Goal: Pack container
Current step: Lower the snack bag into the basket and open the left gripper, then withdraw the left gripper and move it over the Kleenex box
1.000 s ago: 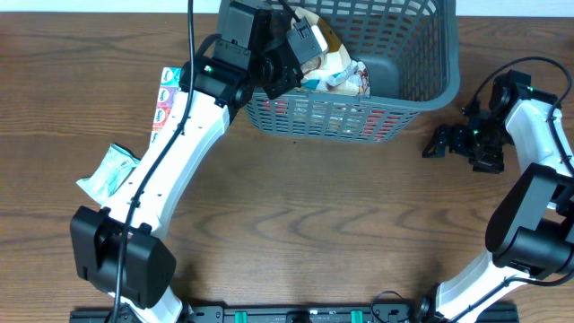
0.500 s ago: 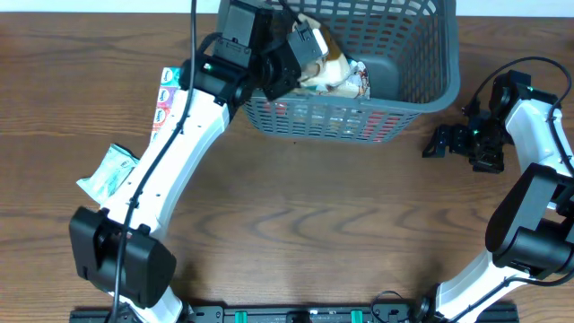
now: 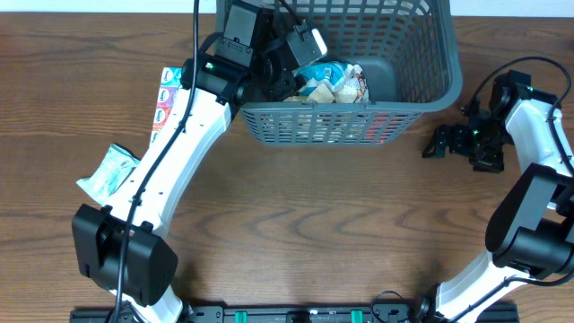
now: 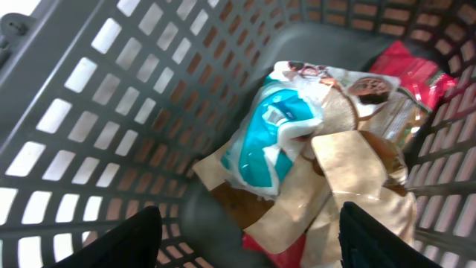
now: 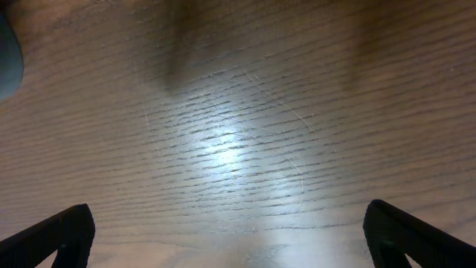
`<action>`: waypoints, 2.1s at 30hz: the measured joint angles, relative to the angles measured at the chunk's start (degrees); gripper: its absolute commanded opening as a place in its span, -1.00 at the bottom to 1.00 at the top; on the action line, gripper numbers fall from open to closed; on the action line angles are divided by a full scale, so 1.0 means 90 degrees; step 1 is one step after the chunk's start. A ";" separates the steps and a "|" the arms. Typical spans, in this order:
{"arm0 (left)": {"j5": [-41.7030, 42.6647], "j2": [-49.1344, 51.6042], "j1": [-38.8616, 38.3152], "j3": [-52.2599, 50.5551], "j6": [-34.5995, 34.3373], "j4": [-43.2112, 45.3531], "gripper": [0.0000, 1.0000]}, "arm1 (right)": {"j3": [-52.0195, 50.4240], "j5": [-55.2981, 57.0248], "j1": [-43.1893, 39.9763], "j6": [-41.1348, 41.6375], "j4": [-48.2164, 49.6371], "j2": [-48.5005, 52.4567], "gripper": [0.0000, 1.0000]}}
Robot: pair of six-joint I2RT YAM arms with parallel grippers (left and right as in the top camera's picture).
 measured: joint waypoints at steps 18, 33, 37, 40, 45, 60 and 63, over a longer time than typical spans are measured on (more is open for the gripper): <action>-0.1817 -0.1095 -0.0002 -0.0022 -0.0636 0.0418 0.67 | 0.0000 0.0000 0.0000 -0.0049 0.0000 0.0000 0.98; -0.4515 -0.2963 0.1399 -0.0022 -0.3349 -0.2441 0.73 | 0.0000 0.0000 0.0002 -0.0051 -0.0007 0.0000 0.98; -0.4272 -0.2871 0.2045 -0.0027 -0.3786 -0.2803 0.81 | 0.0000 -0.0002 0.0002 -0.0051 -0.0015 0.0000 0.98; -0.3990 -0.2708 0.2346 -0.0027 -0.3951 -0.2742 0.81 | 0.0000 -0.0002 0.0000 -0.0051 -0.0024 0.0000 0.98; -0.3691 -0.2052 0.2625 -0.0027 -0.4063 -0.2361 0.81 | 0.0000 -0.0002 0.0000 -0.0051 -0.0024 0.0000 0.98; -0.2302 0.0408 0.2863 -0.0027 -0.4104 -0.2186 0.83 | 0.0000 0.0024 0.0002 -0.0051 -0.0041 0.0000 0.99; -0.2018 0.0578 0.3041 -0.0027 -0.4109 -0.2178 0.84 | 0.0000 0.0029 0.0000 -0.0051 -0.0070 0.0000 0.99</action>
